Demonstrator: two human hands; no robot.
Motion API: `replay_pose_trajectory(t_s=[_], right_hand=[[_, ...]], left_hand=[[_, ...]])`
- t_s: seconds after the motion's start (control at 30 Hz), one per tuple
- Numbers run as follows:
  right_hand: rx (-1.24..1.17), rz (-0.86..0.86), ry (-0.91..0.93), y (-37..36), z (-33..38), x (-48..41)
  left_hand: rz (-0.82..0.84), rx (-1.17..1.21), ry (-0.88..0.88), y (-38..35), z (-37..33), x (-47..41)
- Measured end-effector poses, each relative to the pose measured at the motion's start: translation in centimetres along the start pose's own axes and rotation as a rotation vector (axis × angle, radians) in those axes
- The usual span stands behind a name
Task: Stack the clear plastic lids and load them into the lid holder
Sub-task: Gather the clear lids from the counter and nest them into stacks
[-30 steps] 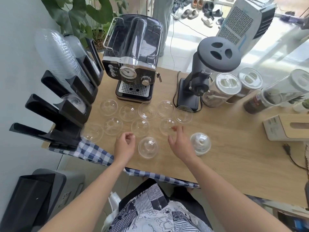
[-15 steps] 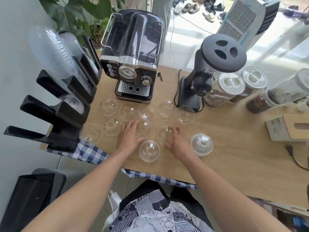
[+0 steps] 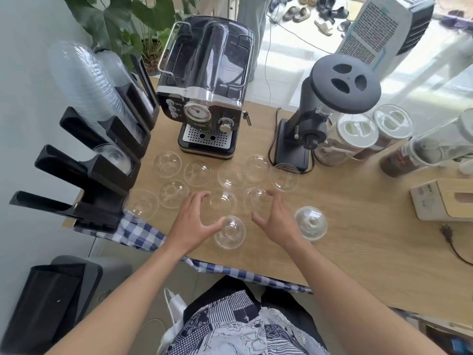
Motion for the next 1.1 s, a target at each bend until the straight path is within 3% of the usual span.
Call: replay_pose_trajectory(t_s=[0.2,0.53,0.83,0.93,1.1], right_hand=[[-0.062,-0.011,0.048,1.2,0.5,0.8],[0.051,0.103,0.208,0.3,0.9,2.7],[0.169,0.142,0.194,-1.1,1.1,2.5],[0.158,0.164,0.166,-0.5,1.2,1.5],[0.182,0.024,0.053,2.3,0.0,-2.1]], left_hand=[[0.200,-0.071,-0.080,-3.1,1.9,2.8],[0.158,-0.033,-0.021,-6.0,1.1,2.2],[0.169,-0.040,0.043,-4.6,0.5,1.1],[0.071,-0.088,0.034,-1.9,0.8,0.6],[-0.350,-0.277,0.074,3.9,2.7,-0.7]])
Point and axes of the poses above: each hand's wrist, its own x-axis away from the middle knuckle, its own y-axis out of the back of the hand, z = x × y, the point moved 1 cm from there along -x, towards the middle knuckle, and after that the axes turned 8 degrees about x, right-handed, at the moved point
